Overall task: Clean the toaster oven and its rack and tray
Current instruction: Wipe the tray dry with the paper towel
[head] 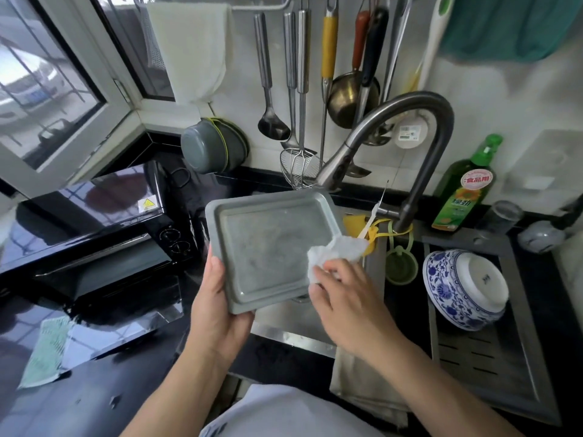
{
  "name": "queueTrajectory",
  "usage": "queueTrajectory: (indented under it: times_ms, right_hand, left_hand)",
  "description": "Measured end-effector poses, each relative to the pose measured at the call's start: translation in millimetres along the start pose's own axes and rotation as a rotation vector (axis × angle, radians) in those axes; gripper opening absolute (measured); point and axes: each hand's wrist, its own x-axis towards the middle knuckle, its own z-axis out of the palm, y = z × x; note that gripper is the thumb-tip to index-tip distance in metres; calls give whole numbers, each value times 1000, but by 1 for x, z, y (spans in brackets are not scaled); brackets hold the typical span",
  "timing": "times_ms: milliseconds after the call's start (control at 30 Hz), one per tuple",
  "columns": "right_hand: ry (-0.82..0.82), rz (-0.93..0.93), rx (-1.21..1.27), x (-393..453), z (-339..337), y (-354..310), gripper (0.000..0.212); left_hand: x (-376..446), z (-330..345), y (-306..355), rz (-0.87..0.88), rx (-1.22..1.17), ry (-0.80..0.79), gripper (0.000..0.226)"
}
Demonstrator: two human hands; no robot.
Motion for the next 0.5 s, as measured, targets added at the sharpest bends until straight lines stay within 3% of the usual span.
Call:
queueTrajectory:
  times_ms: [100,167,300,400,500]
  right_hand:
    - [-89,-239,165,1,0,-50,45]
    - [-94,-303,244,4,2,-69,48]
    - [40,-303,178,3,5,-33,51]
    - [245,-95,71,-10,10,-13,43]
    - [273,-232,157,-16,21,-42,43]
  left_hand:
    - [2,9,-9,-186,-47,81,54]
    - [3,9,-12,-262,-74,77,65]
    - [3,8,-4,-129,-123,17,48]
    - [0,12,-8,-54,-47,10,43]
    - [-4,11,-17,-144,-71,97,57]
